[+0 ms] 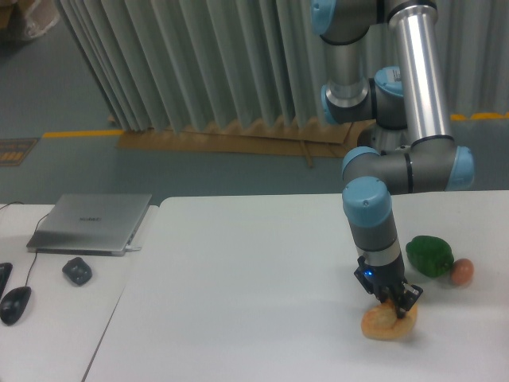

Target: Place the triangular bread in the basket

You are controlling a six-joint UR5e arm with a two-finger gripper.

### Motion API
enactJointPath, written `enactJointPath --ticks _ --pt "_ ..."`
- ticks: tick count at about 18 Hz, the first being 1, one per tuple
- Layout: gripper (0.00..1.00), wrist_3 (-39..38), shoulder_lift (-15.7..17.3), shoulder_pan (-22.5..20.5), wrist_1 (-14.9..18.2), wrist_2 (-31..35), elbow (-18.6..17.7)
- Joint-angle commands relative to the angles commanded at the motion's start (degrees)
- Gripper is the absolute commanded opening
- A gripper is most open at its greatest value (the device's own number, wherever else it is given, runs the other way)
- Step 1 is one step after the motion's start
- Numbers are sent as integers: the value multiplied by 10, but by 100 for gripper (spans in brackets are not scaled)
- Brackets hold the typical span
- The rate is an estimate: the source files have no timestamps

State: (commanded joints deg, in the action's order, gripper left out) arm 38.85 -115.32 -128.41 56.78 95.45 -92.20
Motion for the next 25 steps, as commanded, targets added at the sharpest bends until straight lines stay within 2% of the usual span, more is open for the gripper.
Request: enactJointPath --ticks 5,8,10,11,13,19,25 --pt "14 4 38 -39 23 -49 7" --pt "15 32 62 -74 24 -92 16" --pt "15 60 69 -93 32 -99 25" --pt "15 89 70 -105 48 -100 32" --pt "15 141 76 -127 61 -100 39" --pt "15 230 70 -189 62 -112 46" --pt "15 231 53 -207 55 -103 54"
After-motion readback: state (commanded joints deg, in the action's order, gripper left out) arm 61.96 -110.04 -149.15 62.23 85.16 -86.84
